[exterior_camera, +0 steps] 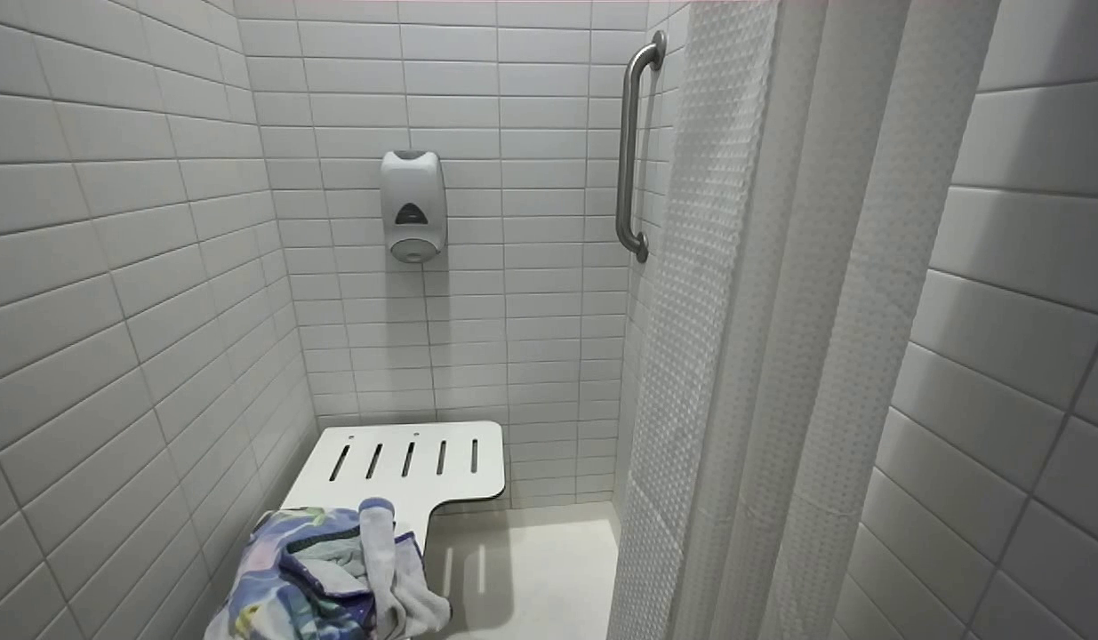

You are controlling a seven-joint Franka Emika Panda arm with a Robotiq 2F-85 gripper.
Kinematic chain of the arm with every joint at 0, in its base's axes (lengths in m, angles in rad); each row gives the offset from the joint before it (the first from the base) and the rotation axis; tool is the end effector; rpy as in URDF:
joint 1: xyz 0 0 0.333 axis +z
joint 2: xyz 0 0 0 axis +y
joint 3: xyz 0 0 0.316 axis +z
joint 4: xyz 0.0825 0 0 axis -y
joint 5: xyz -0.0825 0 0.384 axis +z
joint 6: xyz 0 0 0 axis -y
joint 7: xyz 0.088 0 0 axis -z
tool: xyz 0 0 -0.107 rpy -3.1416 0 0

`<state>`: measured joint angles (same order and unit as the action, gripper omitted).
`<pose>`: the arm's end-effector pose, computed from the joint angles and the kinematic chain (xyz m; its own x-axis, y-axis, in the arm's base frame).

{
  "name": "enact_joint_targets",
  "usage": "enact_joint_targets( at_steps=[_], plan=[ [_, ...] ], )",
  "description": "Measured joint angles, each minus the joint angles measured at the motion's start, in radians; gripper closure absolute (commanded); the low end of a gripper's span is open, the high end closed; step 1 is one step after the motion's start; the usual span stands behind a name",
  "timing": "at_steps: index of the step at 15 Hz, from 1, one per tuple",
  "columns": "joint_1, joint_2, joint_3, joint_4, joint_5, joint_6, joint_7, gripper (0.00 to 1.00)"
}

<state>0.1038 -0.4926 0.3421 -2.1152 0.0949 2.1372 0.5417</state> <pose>0.3898 0.2280 0.6478 0.8863 -0.1551 0.4365 -0.0791 -0.9791 -0.1872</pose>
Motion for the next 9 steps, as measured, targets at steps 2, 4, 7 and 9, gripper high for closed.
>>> enact_joint_targets(
  at_steps=[2, 4, 7, 9],
  plan=[
    [-0.011, 0.000, -0.003, 0.010, 0.000, 0.018, 0.039, 0.00],
    [-0.019, 0.000, -0.005, 0.018, 0.000, 0.046, 0.070, 0.00],
    [-0.015, 0.001, -0.012, 0.029, 0.037, 0.106, 0.087, 0.00],
    [0.000, 0.001, -0.021, 0.034, 0.086, 0.148, 0.086, 0.00]
  ],
)
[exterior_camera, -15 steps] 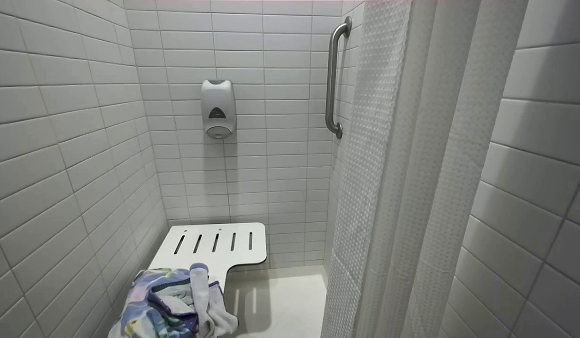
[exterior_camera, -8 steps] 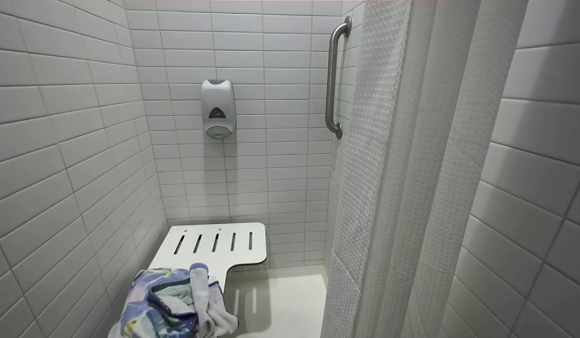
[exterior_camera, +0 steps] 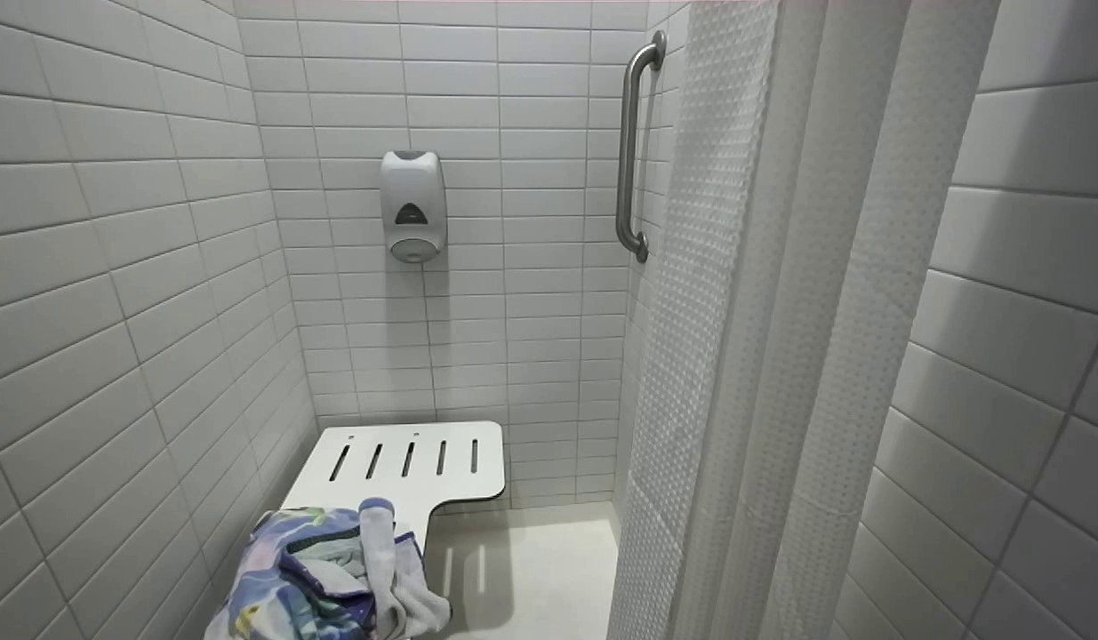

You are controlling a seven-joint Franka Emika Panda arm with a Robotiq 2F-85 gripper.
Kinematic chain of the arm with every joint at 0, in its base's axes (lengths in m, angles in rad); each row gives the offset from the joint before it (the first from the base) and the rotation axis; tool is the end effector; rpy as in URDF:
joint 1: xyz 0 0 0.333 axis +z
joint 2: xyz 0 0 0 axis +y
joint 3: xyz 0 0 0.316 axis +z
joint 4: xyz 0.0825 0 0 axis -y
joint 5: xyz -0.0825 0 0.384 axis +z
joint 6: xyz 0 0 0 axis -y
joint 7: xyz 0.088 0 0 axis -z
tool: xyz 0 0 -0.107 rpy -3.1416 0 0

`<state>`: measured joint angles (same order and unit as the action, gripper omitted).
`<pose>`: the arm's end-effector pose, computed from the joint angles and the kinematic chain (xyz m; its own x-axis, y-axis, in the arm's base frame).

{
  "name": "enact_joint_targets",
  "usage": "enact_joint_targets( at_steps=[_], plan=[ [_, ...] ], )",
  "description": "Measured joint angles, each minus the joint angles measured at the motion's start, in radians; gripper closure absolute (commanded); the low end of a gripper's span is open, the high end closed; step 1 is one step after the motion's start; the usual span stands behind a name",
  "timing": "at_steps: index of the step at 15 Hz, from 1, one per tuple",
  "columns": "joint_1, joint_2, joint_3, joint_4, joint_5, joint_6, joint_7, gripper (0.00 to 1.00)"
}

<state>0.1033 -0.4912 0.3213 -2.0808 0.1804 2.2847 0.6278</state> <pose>0.3975 0.2249 0.6861 0.8113 -0.3238 0.4868 -0.1289 -0.9112 -0.3913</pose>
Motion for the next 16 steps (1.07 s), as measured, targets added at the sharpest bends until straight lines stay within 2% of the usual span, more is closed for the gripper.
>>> enact_joint_targets(
  at_steps=[3, 6, 11, 16],
  plan=[
    [0.028, 0.000, -0.017, 0.000, 0.092, 0.036, 0.001, 0.00],
    [0.048, -0.001, -0.030, 0.000, 0.172, 0.015, 0.025, 0.00],
    [0.070, -0.004, -0.029, -0.001, 0.220, -0.062, 0.086, 0.00],
    [0.087, -0.004, -0.033, -0.030, 0.300, -0.085, 0.091, 0.00]
  ],
)
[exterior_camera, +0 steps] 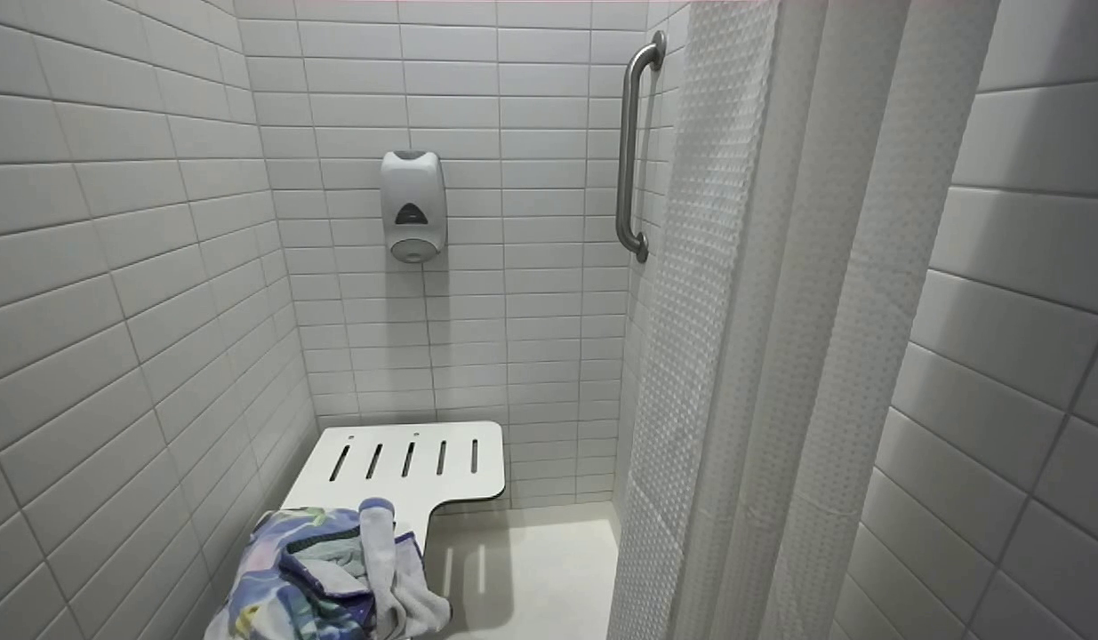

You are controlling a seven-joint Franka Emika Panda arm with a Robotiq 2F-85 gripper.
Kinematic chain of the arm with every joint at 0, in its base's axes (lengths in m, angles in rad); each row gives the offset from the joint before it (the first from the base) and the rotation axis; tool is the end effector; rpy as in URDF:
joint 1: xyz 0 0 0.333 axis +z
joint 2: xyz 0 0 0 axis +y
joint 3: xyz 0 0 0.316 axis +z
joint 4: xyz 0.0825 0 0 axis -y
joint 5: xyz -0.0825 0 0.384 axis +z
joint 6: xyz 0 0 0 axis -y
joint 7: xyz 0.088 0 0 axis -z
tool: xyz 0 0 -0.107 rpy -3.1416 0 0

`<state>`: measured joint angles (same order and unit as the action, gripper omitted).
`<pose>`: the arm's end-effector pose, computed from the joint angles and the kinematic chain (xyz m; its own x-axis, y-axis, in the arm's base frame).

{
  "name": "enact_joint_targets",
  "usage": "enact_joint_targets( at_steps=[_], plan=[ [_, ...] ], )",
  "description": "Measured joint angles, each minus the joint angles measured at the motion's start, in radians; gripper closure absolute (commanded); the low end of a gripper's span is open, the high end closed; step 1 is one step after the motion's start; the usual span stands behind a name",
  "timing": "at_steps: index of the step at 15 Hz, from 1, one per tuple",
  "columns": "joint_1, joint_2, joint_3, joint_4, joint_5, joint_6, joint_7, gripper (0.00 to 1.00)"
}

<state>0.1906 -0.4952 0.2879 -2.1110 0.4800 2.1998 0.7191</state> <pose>0.3780 0.2486 0.6656 0.8867 -0.4350 0.1563 -0.2719 -0.7643 -0.5847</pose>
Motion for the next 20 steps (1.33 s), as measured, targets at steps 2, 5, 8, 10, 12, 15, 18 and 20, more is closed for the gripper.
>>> enact_joint_targets(
  at_steps=[2, 5, 8, 10, 12, 15, 18, 20],
  plan=[
    [0.002, 0.000, -0.004, -0.017, 0.022, -0.005, 0.000, 0.26],
    [0.007, 0.000, -0.014, -0.043, 0.042, -0.005, -0.011, 0.35],
    [0.011, -0.002, -0.025, -0.066, 0.067, -0.004, -0.035, 0.59],
    [0.011, -0.006, -0.032, -0.080, 0.081, -0.004, -0.048, 0.76],
    [0.011, -0.010, -0.037, -0.089, 0.088, -0.004, -0.057, 0.91],
    [0.011, -0.017, -0.043, -0.100, 0.092, -0.004, -0.068, 1.00],
    [0.011, -0.026, -0.045, -0.103, 0.092, -0.002, -0.095, 0.99],
    [0.010, -0.040, -0.045, -0.101, 0.085, 0.003, -0.122, 0.99]
  ],
)
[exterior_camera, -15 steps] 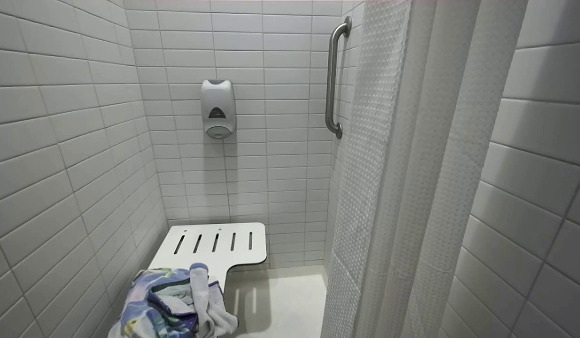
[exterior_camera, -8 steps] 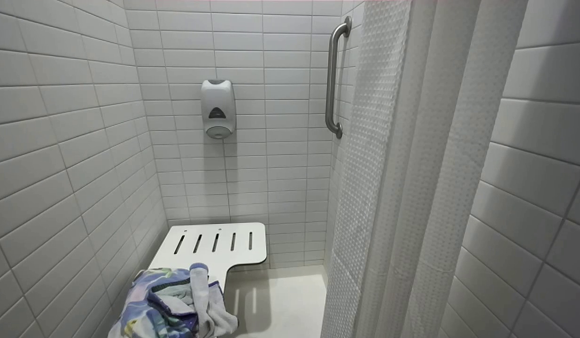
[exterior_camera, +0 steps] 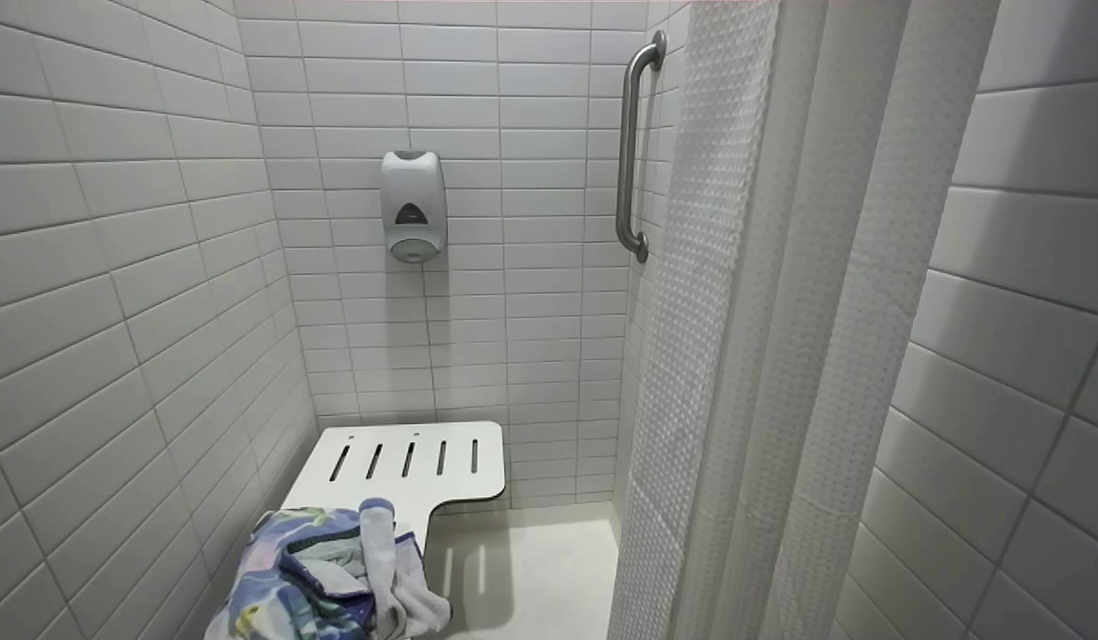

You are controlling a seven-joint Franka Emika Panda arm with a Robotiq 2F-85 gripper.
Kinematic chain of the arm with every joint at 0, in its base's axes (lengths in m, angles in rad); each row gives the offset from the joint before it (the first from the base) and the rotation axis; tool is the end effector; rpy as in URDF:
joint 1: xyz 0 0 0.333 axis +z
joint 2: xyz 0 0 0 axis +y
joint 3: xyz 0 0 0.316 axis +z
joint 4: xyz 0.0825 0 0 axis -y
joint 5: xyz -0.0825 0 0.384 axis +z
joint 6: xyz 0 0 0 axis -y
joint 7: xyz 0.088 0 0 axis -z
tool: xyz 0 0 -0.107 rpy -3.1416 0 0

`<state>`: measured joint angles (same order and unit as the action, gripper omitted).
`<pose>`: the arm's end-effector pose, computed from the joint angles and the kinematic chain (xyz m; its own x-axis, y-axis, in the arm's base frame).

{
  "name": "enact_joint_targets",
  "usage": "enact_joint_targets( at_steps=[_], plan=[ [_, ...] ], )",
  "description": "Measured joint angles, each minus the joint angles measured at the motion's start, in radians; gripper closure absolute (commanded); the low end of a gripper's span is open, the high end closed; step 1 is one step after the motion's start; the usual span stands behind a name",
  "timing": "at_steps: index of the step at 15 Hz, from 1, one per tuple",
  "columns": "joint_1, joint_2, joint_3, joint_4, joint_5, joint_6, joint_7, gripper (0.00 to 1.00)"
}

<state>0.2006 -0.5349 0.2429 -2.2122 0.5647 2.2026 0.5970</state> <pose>0.3764 0.2248 0.6348 0.9099 -0.3966 0.1215 -0.2531 -0.7629 -0.5950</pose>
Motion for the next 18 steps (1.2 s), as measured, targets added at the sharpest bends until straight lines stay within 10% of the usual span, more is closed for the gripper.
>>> enact_joint_targets(
  at_steps=[11, 18],
  plan=[
    [-0.109, -0.165, -0.006, 0.093, -0.250, -0.029, -0.023, 0.99],
    [-0.270, -0.225, -0.044, 0.218, -0.478, -0.312, -0.021, 0.99]
  ],
)
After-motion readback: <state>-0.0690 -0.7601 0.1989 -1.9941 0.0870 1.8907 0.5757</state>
